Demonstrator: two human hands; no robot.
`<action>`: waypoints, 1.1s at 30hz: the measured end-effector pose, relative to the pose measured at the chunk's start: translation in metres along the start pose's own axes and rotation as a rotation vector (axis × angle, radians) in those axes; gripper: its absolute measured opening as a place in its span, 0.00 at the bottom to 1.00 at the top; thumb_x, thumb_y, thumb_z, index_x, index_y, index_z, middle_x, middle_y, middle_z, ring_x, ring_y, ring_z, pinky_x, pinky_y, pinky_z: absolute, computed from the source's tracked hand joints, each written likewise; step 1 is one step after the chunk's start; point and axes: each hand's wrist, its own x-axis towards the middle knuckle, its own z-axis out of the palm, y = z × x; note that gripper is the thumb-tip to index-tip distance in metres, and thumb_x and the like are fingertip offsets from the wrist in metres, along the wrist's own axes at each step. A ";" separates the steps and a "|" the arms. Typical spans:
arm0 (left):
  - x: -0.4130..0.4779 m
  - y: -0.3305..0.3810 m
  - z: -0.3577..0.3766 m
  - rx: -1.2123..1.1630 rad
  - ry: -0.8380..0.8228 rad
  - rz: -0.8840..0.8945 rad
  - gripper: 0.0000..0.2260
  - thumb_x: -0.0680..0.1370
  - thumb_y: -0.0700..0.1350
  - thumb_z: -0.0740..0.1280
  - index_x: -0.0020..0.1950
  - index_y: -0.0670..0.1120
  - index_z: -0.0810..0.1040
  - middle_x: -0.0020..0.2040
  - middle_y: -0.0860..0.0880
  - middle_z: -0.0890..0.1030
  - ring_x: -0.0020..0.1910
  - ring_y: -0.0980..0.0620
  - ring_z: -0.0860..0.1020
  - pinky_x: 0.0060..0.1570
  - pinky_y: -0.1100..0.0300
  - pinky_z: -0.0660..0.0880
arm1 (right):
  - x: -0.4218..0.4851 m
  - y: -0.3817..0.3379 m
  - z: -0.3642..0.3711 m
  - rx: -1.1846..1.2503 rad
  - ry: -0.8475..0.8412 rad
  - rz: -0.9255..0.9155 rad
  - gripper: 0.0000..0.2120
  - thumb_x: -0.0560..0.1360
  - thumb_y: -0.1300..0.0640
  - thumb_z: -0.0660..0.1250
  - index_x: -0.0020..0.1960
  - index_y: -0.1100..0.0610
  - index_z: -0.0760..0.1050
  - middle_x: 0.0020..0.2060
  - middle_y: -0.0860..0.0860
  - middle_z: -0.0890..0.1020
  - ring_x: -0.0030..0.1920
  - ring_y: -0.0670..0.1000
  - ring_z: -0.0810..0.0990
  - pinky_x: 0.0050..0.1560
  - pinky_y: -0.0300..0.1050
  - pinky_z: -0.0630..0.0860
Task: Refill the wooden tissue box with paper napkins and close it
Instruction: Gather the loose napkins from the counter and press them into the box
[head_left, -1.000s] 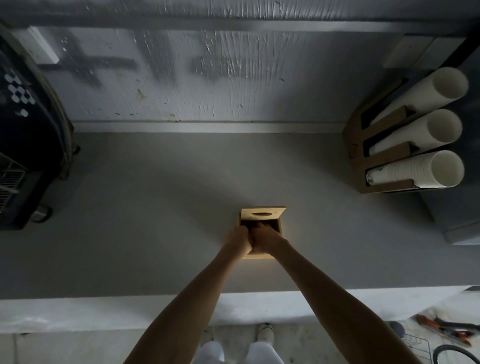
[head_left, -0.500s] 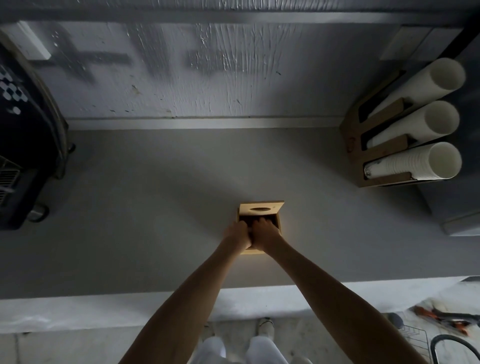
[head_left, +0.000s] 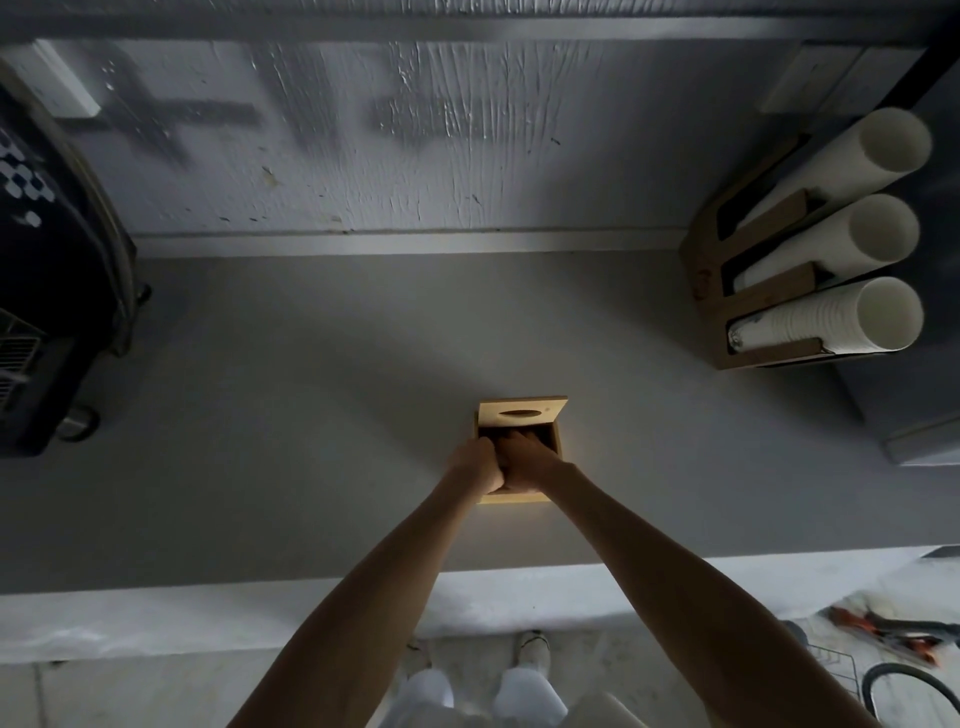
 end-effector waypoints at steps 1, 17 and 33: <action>-0.003 -0.001 0.000 -0.005 0.009 0.006 0.16 0.77 0.47 0.64 0.63 0.41 0.75 0.61 0.41 0.79 0.60 0.41 0.78 0.57 0.51 0.75 | 0.000 0.001 0.002 0.000 0.005 -0.003 0.25 0.72 0.47 0.67 0.67 0.52 0.71 0.64 0.54 0.76 0.66 0.59 0.71 0.69 0.56 0.66; -0.029 -0.009 0.005 -0.106 0.146 0.096 0.15 0.78 0.38 0.61 0.65 0.43 0.70 0.60 0.41 0.77 0.59 0.41 0.77 0.55 0.50 0.75 | -0.080 0.005 -0.019 0.062 0.405 0.429 0.12 0.76 0.54 0.68 0.58 0.58 0.77 0.62 0.57 0.70 0.57 0.54 0.73 0.55 0.47 0.79; -0.016 0.005 0.006 -0.029 0.152 -0.029 0.13 0.79 0.38 0.58 0.63 0.39 0.72 0.62 0.39 0.76 0.61 0.39 0.76 0.57 0.49 0.74 | -0.061 0.005 -0.022 -0.002 0.202 0.478 0.13 0.78 0.60 0.62 0.63 0.54 0.72 0.55 0.53 0.81 0.54 0.54 0.81 0.50 0.45 0.75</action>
